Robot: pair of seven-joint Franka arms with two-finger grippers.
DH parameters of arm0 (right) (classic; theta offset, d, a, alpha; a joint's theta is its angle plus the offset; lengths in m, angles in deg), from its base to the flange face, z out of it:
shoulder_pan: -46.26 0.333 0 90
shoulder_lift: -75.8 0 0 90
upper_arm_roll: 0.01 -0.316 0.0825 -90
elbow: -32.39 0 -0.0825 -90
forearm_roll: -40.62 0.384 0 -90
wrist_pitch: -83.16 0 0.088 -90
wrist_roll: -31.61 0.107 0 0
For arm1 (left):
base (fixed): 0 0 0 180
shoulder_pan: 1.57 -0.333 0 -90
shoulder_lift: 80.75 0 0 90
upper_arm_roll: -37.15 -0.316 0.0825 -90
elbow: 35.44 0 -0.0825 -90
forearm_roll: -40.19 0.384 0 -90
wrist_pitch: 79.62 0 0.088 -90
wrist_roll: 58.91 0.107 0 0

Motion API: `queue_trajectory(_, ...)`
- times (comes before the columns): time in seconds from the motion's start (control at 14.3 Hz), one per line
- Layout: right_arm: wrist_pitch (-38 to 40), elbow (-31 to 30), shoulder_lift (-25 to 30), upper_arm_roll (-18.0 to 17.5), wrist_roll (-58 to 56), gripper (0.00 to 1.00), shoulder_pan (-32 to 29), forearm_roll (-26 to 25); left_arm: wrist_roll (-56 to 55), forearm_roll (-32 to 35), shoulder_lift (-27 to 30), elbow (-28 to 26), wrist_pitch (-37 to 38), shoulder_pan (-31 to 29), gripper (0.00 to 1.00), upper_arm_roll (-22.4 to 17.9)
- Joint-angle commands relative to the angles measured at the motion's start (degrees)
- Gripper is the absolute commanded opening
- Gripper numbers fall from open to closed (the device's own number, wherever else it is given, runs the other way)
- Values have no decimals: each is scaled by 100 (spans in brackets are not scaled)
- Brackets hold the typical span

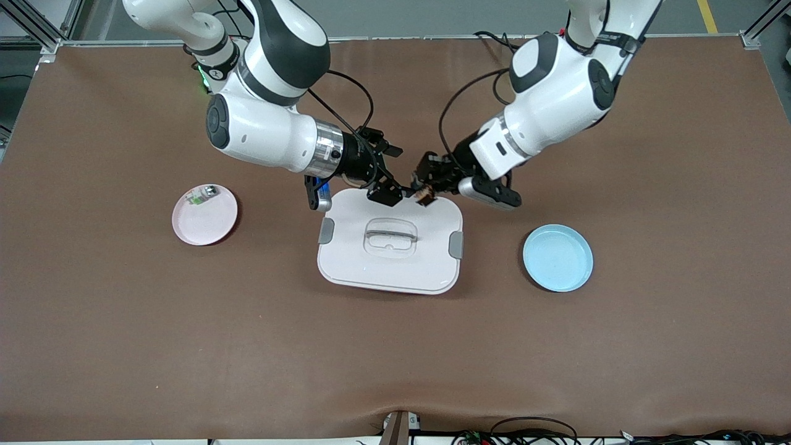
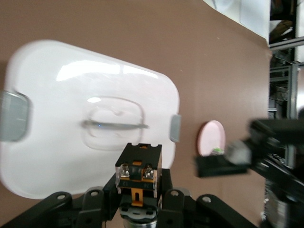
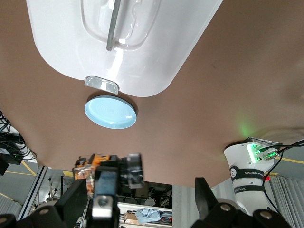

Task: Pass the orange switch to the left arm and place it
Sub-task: 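Carry the switch to the blue plate while the right gripper withdraws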

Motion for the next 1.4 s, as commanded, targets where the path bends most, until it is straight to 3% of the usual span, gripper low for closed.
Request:
queue_trajectory(0.0,280,116,178,89,51,100,-55,-30,12,803,-17,65,327,-412,0,19)
queue_trajectory(0.21,789,107,529,125,-1,100,-116,-775,56,1799,-43,65,670,-745,0,27)
queue_trajectory(0.42,1597,37,854,125,-500,100,-423,-1006,266,2185,-96,56,1065,-1079,0,19)
queue_trajectory(0.63,2100,-418,1399,125,-1404,100,-766,-1408,468,3010,-245,12,1558,-1300,0,27)
queue_trajectory(0.98,2250,-1324,2243,98,-3198,100,-776,-3270,2011,4214,-632,-58,1629,-1563,0,19)
queue_trajectory(1.33,2268,-2027,2823,116,-5007,100,-1336,-3870,2946,5489,-1176,-260,1524,-1924,0,36)
